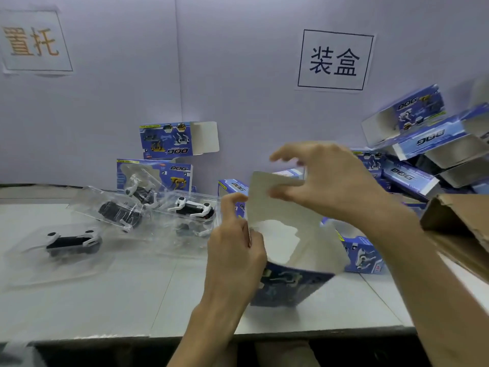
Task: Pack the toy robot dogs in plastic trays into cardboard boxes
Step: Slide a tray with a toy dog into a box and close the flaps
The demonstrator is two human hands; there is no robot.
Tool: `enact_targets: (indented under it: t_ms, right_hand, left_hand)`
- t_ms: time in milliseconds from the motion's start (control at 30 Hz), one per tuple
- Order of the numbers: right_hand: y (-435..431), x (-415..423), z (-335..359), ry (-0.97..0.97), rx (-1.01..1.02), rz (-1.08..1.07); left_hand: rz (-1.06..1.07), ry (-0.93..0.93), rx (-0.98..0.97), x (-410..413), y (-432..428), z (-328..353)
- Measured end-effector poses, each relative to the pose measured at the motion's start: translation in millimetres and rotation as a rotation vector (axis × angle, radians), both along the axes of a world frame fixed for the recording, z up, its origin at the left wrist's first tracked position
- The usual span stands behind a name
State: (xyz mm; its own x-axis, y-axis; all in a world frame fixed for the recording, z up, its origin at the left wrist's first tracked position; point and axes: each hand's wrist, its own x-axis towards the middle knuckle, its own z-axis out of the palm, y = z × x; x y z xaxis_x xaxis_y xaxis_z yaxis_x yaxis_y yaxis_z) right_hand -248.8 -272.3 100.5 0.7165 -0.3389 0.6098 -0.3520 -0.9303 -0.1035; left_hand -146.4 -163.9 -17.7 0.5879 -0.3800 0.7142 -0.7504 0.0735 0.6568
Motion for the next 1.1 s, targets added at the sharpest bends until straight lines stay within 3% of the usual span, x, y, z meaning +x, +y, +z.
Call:
enact_targets:
  t_ms: [133, 200, 267, 367, 467, 633, 733, 900, 1100]
  right_hand:
    - [-13, -44, -58, -0.556, 0.415, -0.021]
    - [-11, -55, -93, -0.666, 0.727, 0.01]
    - [-9, -54, -118, -0.644, 0.893, 0.054]
    - [-6, -48, -130, -0.649, 0.881, 0.052]
    - [-4, -46, -134, -0.667, 0.876, 0.047]
    - [0, -45, -142, -0.614, 1.077, 0.186]
    - [-5, -46, -146, -0.673, 1.161, 0.195]
    - [-13, -43, -155, -0.881, 1.872, 0.553]
    - [-22, -33, -167, -1.022, 1.875, 0.492]
  left_hand:
    - [0.05, 0.036, -0.018, 0, -3, -4]
    - [0.034, 0.048, -0.024, -4, -1, -9]
    - [0.006, 0.127, -0.064, -11, 4, -15]
    - [0.027, 0.314, -0.122, -21, 15, -22]
    - [0.076, 0.322, -0.13, -24, 27, -23]
    - [0.057, 0.42, -0.131, -5, 44, -27]
    - [-0.114, 0.589, -0.178, 4, 50, -36]
    - [-0.758, 1.2, -0.336, 14, 47, -50]
    - [-0.785, 1.213, -0.218, 11, 34, -62]
